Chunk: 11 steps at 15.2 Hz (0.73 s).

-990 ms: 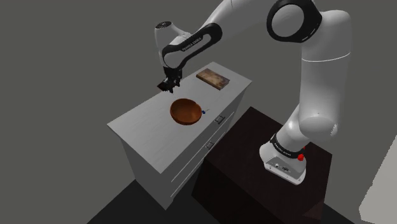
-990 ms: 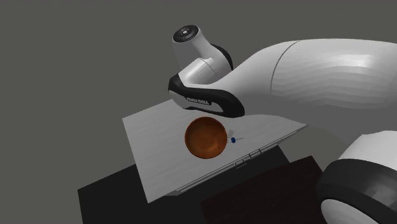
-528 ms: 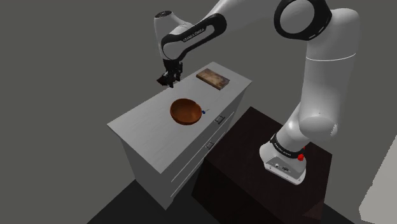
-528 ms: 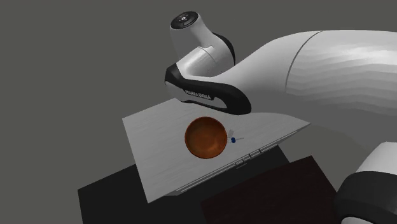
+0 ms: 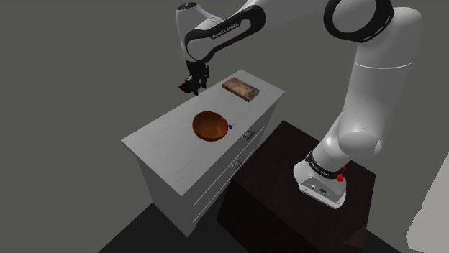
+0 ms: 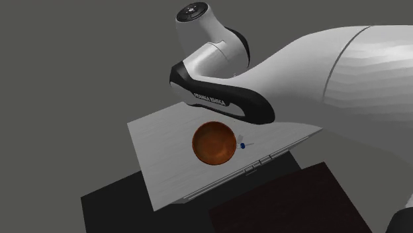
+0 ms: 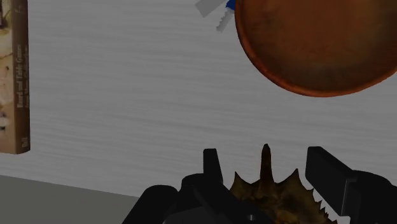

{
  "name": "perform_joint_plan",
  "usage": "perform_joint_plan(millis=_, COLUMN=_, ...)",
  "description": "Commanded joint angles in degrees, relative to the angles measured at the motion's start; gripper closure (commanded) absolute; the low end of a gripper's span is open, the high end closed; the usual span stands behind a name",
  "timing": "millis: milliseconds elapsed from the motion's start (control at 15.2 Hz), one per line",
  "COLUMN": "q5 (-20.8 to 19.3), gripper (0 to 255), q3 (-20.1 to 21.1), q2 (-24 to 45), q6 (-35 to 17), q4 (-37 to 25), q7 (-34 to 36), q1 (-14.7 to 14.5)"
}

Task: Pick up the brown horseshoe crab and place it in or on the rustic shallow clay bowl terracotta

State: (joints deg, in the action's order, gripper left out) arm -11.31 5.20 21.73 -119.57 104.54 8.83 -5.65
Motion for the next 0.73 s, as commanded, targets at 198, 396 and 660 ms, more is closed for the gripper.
perform_joint_plan(millis=198, q5=0.5, gripper=255, q3=1.2, q2=-9.0, q6=-3.7, q4=13.0, q7=2.8, q1=-1.1)
perform_joint_plan(millis=396, q5=1.1, gripper=255, q3=2.1, q2=-14.4, q6=-5.6, q4=20.5, q7=4.5, q1=-1.9)
perform_joint_plan(millis=660, q5=2.3, gripper=255, q3=3.5, q2=-21.5, q6=-7.4, q4=29.5, q7=6.7, q1=-3.2)
